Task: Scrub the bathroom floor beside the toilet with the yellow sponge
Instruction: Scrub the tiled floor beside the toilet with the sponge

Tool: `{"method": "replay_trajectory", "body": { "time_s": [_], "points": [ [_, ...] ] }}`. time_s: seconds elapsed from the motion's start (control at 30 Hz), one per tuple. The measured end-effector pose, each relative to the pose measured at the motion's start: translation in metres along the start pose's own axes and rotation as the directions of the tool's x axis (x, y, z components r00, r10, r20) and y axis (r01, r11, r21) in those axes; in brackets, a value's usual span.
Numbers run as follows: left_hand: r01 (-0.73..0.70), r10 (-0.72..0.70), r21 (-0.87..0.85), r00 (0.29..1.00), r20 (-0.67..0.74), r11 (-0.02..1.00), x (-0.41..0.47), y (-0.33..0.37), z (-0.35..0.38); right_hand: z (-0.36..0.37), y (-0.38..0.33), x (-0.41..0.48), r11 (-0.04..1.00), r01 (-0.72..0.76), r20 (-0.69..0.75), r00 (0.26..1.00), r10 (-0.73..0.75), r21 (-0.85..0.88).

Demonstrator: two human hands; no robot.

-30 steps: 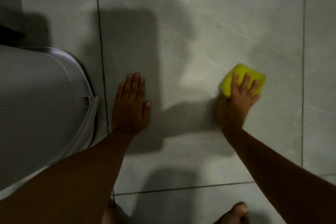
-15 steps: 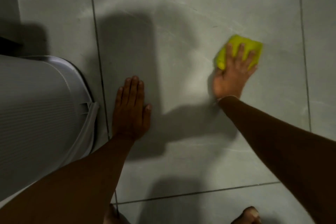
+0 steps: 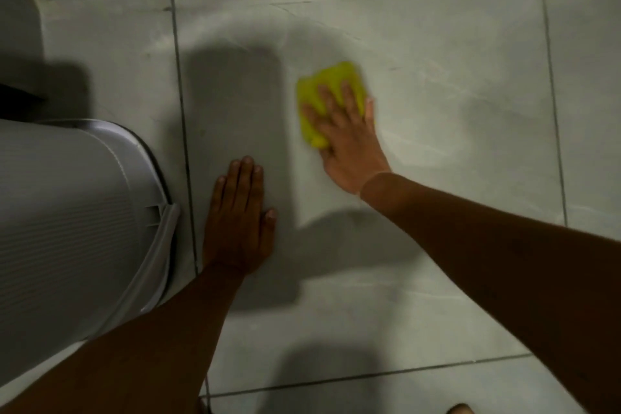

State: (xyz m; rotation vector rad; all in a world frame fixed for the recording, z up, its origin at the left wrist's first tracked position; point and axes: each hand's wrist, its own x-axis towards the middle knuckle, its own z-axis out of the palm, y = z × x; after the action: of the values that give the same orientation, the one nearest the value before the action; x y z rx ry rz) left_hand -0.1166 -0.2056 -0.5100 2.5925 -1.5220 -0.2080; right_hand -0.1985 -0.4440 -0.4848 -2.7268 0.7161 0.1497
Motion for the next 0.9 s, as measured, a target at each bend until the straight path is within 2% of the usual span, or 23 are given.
{"method": "replay_trajectory", "body": {
  "time_s": [0.03,0.07,0.1,0.13,0.17,0.2,0.23,0.27,0.3,0.33,0.37,0.4,0.43,0.47,0.5,0.53,0.6,0.67,0.7,0.77,0.8,0.83,0.9],
  "points": [
    [0.004,-0.004,0.007,1.000,0.003,1.000,0.000,0.000,0.000,-0.004,0.015,-0.014,0.982,0.187,0.063,0.981,-0.184,-0.030],
    [0.007,-0.007,0.012,1.000,0.006,1.000,0.000,0.000,0.000,-0.013,0.037,-0.026,0.950,0.311,0.121,0.945,-0.304,-0.040],
    [0.007,-0.007,0.014,1.000,0.011,1.000,-0.001,0.000,0.000,-0.023,0.063,-0.033,0.928,0.364,0.158,0.924,-0.348,-0.082],
    [0.004,-0.005,0.018,1.000,0.020,1.000,-0.001,-0.001,0.000,-0.032,0.091,-0.032,0.930,0.337,0.162,0.936,-0.313,-0.150],
    [0.004,-0.004,0.023,1.000,0.023,1.000,-0.001,-0.001,0.000,-0.040,0.114,-0.025,0.953,0.232,0.138,0.968,-0.208,-0.194],
    [0.004,-0.005,0.028,1.000,0.021,1.000,0.000,-0.001,0.000,-0.046,0.128,-0.011,0.981,0.060,0.084,0.995,-0.045,-0.187],
    [0.003,-0.004,0.029,1.000,0.021,1.000,0.000,-0.001,0.000,-0.048,0.131,0.004,0.981,-0.148,0.009,0.989,0.151,-0.124],
    [0.002,-0.003,0.026,1.000,0.024,1.000,-0.001,0.000,0.000,-0.046,0.120,0.021,0.945,-0.326,-0.046,0.945,0.324,-0.040],
    [0.003,-0.004,0.021,1.000,0.025,1.000,-0.001,-0.001,0.000,-0.042,0.099,0.032,0.904,-0.428,-0.077,0.901,0.428,0.009],
    [0.005,-0.005,0.018,1.000,0.023,1.000,-0.001,0.000,0.000,-0.035,0.077,0.035,0.898,-0.438,-0.082,0.895,0.439,0.030],
    [0.004,-0.004,0.020,1.000,0.020,1.000,-0.001,0.000,-0.001,-0.024,0.058,0.025,0.933,-0.358,-0.075,0.930,0.360,0.042],
    [-0.003,0.003,0.020,1.000,0.019,1.000,0.000,0.000,-0.001,-0.013,0.043,0.000,0.980,-0.191,-0.040,0.980,0.193,0.046],
    [-0.004,0.004,0.018,1.000,0.017,1.000,0.000,0.000,-0.002,-0.003,0.034,-0.041,0.999,-0.001,0.016,1.000,0.000,0.044],
    [0.000,0.000,0.018,1.000,0.014,1.000,0.000,-0.001,-0.002,0.006,0.032,-0.088,0.988,0.155,0.083,0.984,-0.156,0.024],
    [0.003,-0.003,0.016,1.000,0.014,1.000,0.000,-0.001,-0.002,0.008,0.038,-0.135,0.971,0.238,0.151,0.961,-0.234,-0.009],
    [0.004,-0.004,0.012,1.000,0.014,1.000,0.000,-0.002,-0.002,0.008,0.052,-0.175,0.966,0.257,0.189,0.950,-0.247,-0.033],
    [-0.007,0.007,0.007,1.000,0.008,1.000,0.001,-0.001,-0.001,-0.006,0.092,-0.206,0.988,0.156,0.165,0.974,-0.153,-0.009],
    [-0.011,0.011,0.013,1.000,-0.003,1.000,0.000,-0.002,0.000,-0.016,0.125,-0.179,0.996,-0.079,0.065,0.995,0.077,0.034],
    [-0.015,0.015,0.009,1.000,-0.007,1.000,-0.001,-0.002,0.000,-0.021,0.132,-0.151,0.968,-0.240,0.008,0.971,0.240,0.068],
    [-0.016,0.016,0.000,1.000,-0.017,1.000,-0.002,-0.002,0.000,-0.028,0.128,-0.087,0.863,-0.485,-0.094,0.861,0.499,0.142],
    [-0.020,0.020,-0.003,1.000,-0.018,1.000,-0.002,-0.002,0.001,-0.027,0.120,-0.060,0.829,-0.536,-0.127,0.822,0.555,0.158],
    [-0.025,0.025,-0.005,1.000,-0.016,1.000,-0.001,-0.002,0.001,-0.025,0.109,-0.042,0.830,-0.537,-0.135,0.821,0.555,0.149],
    [-0.026,0.025,-0.012,0.999,-0.023,1.000,-0.002,0.000,0.000,-0.013,0.086,-0.036,0.927,-0.368,-0.122,0.919,0.375,0.074]
  ]
}}
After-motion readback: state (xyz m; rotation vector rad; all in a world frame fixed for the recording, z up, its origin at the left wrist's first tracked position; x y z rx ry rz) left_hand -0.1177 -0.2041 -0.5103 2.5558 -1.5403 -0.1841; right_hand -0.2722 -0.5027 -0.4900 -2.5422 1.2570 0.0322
